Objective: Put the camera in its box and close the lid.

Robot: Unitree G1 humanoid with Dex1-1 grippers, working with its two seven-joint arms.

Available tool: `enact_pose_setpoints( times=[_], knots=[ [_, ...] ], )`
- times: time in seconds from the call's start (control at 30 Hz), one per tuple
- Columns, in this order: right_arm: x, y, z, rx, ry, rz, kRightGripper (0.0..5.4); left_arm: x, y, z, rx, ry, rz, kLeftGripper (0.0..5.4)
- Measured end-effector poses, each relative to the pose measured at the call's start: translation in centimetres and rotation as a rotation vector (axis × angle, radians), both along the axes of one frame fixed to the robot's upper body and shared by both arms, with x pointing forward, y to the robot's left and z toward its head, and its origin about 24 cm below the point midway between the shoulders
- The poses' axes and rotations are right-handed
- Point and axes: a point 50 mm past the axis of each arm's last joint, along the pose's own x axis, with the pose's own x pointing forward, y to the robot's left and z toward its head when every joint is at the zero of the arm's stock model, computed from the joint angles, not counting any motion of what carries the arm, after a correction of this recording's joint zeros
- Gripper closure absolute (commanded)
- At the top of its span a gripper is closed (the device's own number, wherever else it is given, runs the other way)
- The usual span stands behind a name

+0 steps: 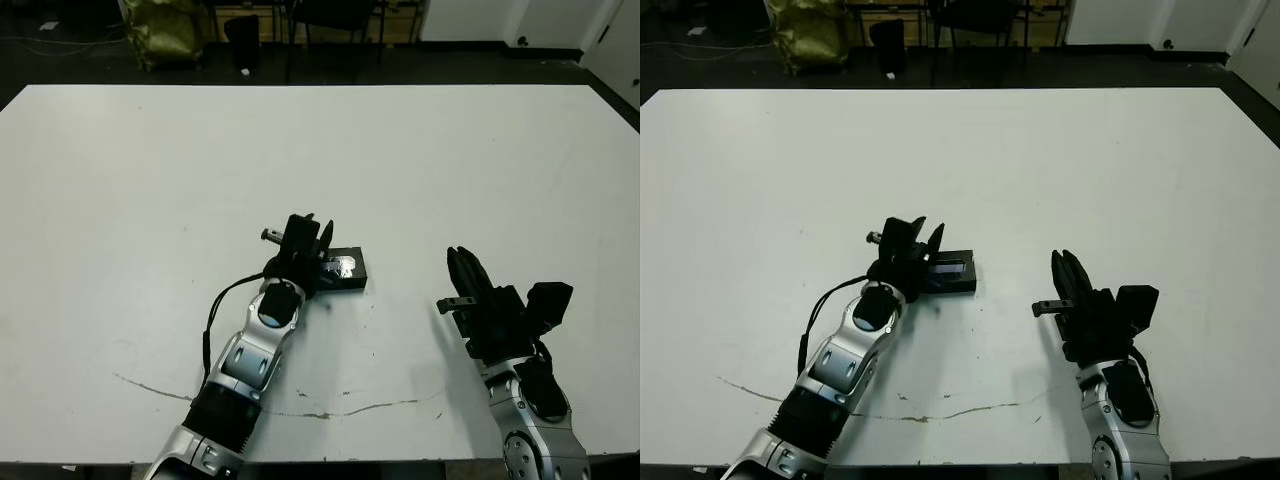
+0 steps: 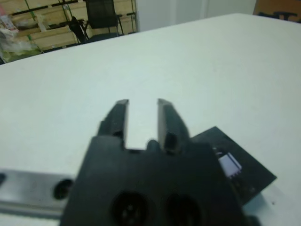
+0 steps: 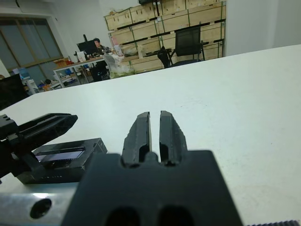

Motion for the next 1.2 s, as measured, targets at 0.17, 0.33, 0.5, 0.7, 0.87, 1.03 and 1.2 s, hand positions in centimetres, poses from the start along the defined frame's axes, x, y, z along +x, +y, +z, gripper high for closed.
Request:
enact_pose_setpoints(
  times=[0.17,0.33,0.5,0.7,0.87,1.03,1.2],
  knots=[
    [0.0,0.0,-0.1,-0.001,0.003,0.004,5.40,0.3,0.4,0.3,0.014,0.034,-0.008,4.92],
    [-0.1,0.0,-0.2,-0.001,0.004,0.006,5.40,0.7,1.2,0.4,0.011,0.077,0.013,4.42],
    [-0.2,0.0,-0.2,0.000,0.008,0.010,5.40,0.6,1.7,0.5,-0.052,0.102,0.007,5.21],
    [-0.3,0.1,-0.3,0.009,0.016,0.000,5.40,-0.7,3.2,1.0,-0.188,0.113,0.032,4.30],
    [-0.2,0.1,-0.3,0.019,0.013,-0.004,5.40,-1.7,6.5,1.4,-0.321,0.134,0.092,4.82],
    [0.0,0.0,0.1,0.005,-0.022,-0.020,5.40,-2.0,10.9,4.5,-0.418,-0.049,0.187,5.39],
    [0.3,-0.1,0.6,-0.007,-0.050,-0.040,5.40,-4.0,14.8,6.5,-0.485,-0.272,0.269,5.39]
  ],
)
